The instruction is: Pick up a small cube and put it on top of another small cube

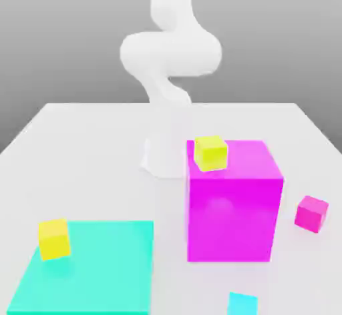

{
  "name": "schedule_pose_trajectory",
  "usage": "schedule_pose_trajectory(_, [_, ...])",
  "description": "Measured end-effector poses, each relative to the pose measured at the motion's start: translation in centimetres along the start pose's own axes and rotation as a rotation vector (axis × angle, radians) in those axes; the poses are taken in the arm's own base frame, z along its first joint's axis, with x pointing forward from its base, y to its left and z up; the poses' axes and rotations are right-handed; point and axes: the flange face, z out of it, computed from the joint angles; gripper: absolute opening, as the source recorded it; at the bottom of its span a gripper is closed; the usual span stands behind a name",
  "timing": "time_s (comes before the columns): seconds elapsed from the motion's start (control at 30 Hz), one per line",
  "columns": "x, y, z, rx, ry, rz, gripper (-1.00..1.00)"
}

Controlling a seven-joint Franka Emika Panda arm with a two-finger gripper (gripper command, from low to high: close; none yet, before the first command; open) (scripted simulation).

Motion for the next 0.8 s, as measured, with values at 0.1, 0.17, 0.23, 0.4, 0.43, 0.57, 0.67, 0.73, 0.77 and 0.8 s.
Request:
schedule_pose_trajectory(0.1, [-4.7, -2.3, 6.8, -0.035, -0.105, -0.097, 0.0])
schedule_pose_trajectory(0.17, [-8.5, -3.3, 10.8, -0.057, -0.171, -0.162, 0.0])
schedule_pose_trajectory(0.23, [-12.6, -4.0, 14.4, -0.08, -0.234, -0.229, 0.0])
schedule_pose_trajectory(0.4, [-24.2, -3.8, 21.5, -0.135, -0.39, -0.403, 0.0])
schedule_pose_trajectory(0.43, [-26.6, -3.4, 22.6, -0.146, -0.42, -0.439, 0.0])
schedule_pose_trajectory(0.57, [-36.5, -0.6, 25.8, -0.192, -0.539, -0.588, 0.0])
schedule_pose_trajectory(0.67, [-44.0, 2.6, 26.9, -0.223, -0.629, -0.714, 0.0])
schedule_pose_trajectory(0.73, [-47.6, 5.0, 27.6, -0.246, -0.675, -0.772, 0.0])
schedule_pose_trajectory(0.77, [-48.5, 5.7, 28.3, -0.252, -0.684, -0.779, 0.0])
schedule_pose_trajectory(0.8, [-49.2, 6.3, 29.0, -0.254, -0.689, -0.783, 0.0])
